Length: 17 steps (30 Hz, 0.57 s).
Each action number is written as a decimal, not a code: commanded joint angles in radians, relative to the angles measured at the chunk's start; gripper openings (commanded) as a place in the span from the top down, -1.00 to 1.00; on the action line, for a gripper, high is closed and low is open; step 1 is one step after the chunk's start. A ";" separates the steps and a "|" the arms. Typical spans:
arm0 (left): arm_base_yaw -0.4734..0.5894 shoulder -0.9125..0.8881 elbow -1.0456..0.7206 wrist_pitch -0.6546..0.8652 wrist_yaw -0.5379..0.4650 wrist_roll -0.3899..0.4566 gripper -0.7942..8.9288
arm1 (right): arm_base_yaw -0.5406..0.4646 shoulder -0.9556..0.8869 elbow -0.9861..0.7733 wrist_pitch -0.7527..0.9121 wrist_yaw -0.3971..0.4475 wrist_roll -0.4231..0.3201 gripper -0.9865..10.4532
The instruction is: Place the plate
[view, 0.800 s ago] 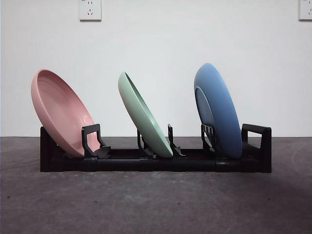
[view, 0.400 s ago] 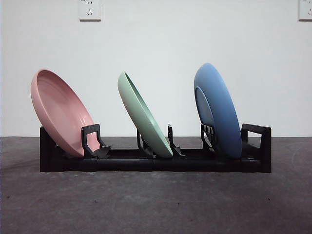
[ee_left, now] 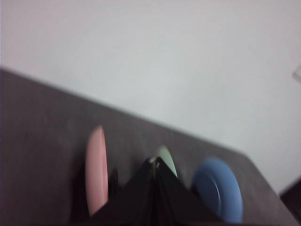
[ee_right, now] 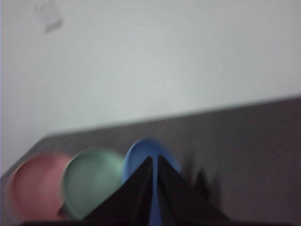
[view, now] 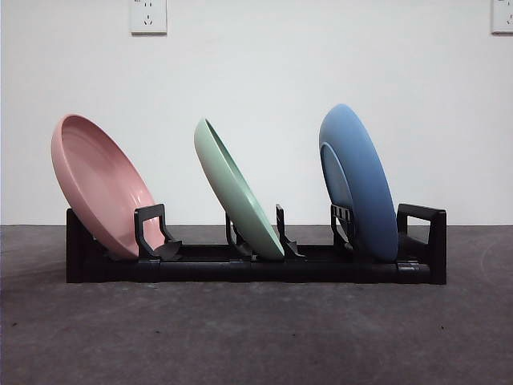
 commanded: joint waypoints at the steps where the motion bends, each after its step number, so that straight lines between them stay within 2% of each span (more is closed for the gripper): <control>1: -0.002 0.082 0.111 -0.129 0.020 0.031 0.81 | 0.000 0.108 0.122 -0.138 -0.086 0.009 0.80; 5: -0.002 0.197 0.264 -0.346 0.026 0.104 0.81 | 0.000 0.243 0.265 -0.325 -0.172 -0.019 0.80; 11: -0.002 0.329 0.428 -0.577 0.074 0.215 0.77 | 0.004 0.373 0.382 -0.478 -0.245 -0.143 0.79; 13: -0.002 0.348 0.441 -0.591 0.083 0.223 0.56 | 0.010 0.391 0.389 -0.481 -0.255 -0.160 0.68; 15: -0.002 0.355 0.441 -0.591 0.084 0.223 0.23 | 0.019 0.399 0.389 -0.481 -0.266 -0.179 0.42; 17: -0.002 0.356 0.441 -0.591 0.084 0.223 0.08 | 0.022 0.404 0.389 -0.483 -0.266 -0.182 0.20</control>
